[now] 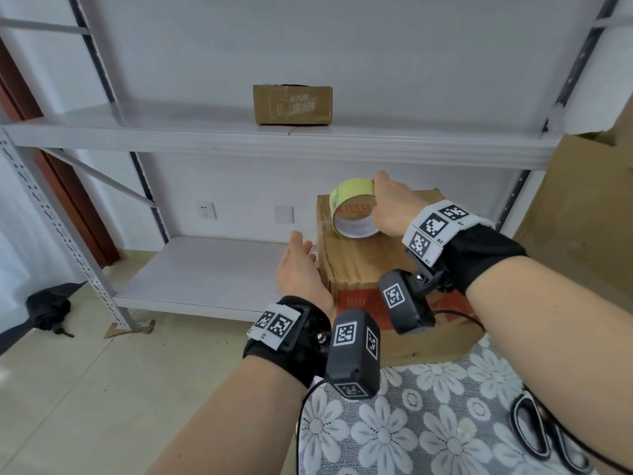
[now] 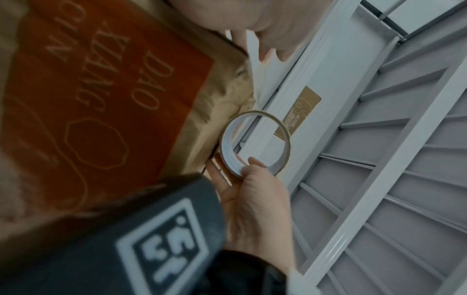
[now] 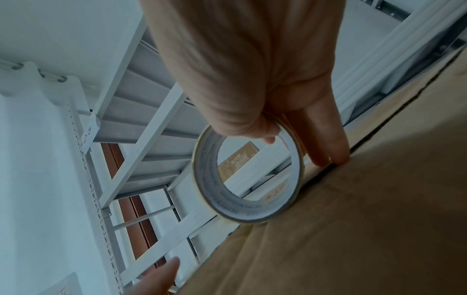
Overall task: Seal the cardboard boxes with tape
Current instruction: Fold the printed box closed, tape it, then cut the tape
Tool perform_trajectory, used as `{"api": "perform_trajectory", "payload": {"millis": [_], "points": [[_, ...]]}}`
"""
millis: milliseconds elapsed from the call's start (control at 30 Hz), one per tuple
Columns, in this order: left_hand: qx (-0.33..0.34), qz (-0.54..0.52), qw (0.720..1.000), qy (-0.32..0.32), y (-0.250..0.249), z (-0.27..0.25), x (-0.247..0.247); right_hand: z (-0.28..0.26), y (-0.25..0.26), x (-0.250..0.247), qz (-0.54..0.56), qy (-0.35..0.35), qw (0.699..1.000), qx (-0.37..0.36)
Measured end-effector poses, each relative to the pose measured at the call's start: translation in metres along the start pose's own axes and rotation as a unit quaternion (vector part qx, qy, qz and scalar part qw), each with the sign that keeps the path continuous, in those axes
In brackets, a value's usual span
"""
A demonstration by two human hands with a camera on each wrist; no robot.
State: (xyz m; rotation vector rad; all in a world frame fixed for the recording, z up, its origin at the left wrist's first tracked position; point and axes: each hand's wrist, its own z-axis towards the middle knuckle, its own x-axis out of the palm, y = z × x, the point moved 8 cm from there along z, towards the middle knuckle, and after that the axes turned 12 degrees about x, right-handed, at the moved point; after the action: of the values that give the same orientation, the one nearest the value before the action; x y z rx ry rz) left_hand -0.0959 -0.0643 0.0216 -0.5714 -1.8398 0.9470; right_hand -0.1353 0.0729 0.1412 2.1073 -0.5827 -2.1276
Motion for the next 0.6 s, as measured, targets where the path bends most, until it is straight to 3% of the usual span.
{"api": "perform_trajectory", "payload": {"millis": [267,433,600], "points": [[-0.021,-0.002,1.0,0.001,0.009,0.001,-0.004,0.004,0.006,-0.003,-0.094,0.052,0.994,0.038],[-0.029,0.011,0.999,0.013,0.012,0.0,-0.007,0.0,0.008,-0.004,-0.056,0.032,0.998,0.004],[-0.052,0.067,0.995,0.044,0.018,-0.007,-0.003,0.0,0.007,-0.001,-0.086,0.053,0.994,0.038]]}}
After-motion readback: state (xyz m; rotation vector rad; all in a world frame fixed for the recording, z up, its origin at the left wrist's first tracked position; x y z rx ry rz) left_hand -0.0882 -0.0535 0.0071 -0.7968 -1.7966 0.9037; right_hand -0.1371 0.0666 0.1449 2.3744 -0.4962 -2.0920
